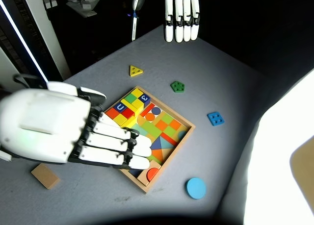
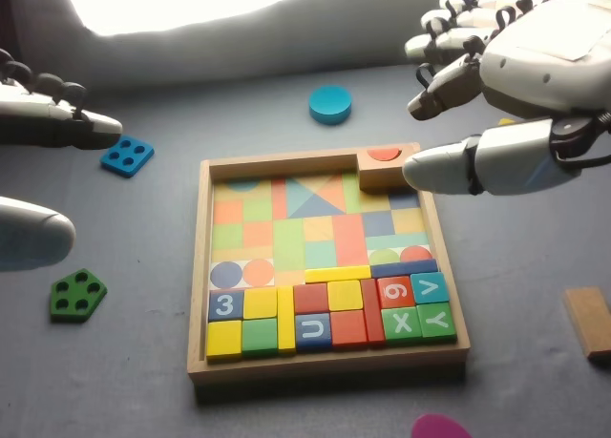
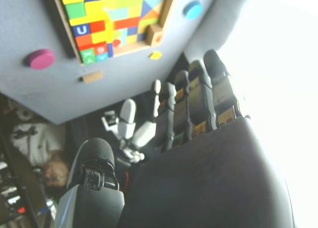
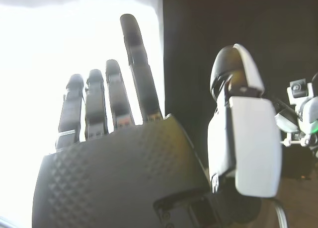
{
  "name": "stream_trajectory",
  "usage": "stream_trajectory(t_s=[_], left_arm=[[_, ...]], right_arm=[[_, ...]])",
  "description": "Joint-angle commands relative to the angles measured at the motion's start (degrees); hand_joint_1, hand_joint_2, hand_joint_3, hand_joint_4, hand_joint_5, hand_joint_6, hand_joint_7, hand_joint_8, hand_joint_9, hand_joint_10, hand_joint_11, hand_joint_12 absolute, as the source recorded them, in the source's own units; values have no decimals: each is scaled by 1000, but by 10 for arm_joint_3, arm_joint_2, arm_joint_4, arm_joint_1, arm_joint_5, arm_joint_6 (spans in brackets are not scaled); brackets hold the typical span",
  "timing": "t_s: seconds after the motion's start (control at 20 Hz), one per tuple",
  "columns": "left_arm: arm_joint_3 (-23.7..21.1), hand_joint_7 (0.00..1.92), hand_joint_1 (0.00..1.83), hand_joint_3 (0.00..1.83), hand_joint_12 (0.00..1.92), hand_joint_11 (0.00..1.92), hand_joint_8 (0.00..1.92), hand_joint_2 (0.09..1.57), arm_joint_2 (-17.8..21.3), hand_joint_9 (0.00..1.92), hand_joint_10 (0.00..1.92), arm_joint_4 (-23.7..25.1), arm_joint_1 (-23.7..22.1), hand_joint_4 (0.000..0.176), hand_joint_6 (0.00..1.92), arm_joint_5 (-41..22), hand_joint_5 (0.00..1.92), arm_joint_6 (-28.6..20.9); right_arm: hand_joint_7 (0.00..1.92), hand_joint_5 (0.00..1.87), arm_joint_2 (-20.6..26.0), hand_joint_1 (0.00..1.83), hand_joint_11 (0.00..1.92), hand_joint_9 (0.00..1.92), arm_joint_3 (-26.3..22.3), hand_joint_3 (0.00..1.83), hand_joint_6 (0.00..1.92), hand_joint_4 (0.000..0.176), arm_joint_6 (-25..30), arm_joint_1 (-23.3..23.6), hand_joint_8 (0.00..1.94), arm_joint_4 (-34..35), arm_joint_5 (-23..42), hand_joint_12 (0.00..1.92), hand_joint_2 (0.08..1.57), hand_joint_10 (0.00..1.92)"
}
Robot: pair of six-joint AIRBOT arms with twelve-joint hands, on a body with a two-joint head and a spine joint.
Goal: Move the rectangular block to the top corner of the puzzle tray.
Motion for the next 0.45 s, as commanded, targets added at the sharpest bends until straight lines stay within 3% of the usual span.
stream_trajectory(t_s=[0.0,0.1,0.15,0.2,0.3,0.4], left_arm=[[0,391,19,0,790,0,16,1265,2,361,35,5,-8,13,12,52,256,-1],[2,556,63,0,1113,0,23,1259,2,531,60,5,-8,6,21,52,381,-1],[2,603,75,0,1231,0,23,1260,2,579,67,5,-8,2,23,52,426,-1],[3,687,105,0,1303,68,25,1259,2,663,90,5,-8,0,25,52,512,-1],[4,834,104,2,1373,249,51,1268,2,803,149,5,-8,0,43,52,648,-1],[2,1001,125,0,1519,372,153,1274,2,794,679,5,-8,0,15,52,840,-1]], right_arm=[[517,646,3,0,0,385,-3,1,16,0,2,7,39,-6,43,1082,1117,65],[720,748,3,0,40,638,-3,6,64,0,2,5,93,-6,43,1466,1132,197],[789,782,3,0,91,656,-3,2,121,0,1,4,79,-6,43,1540,1138,385],[867,812,2,0,186,634,-3,3,213,0,0,3,99,-6,43,1602,1145,712],[986,794,2,0,289,667,-3,2,606,0,0,4,227,-6,43,1687,1150,1073],[899,760,2,0,317,666,-3,2,941,0,-1,4,633,-6,43,1846,1156,1294]])
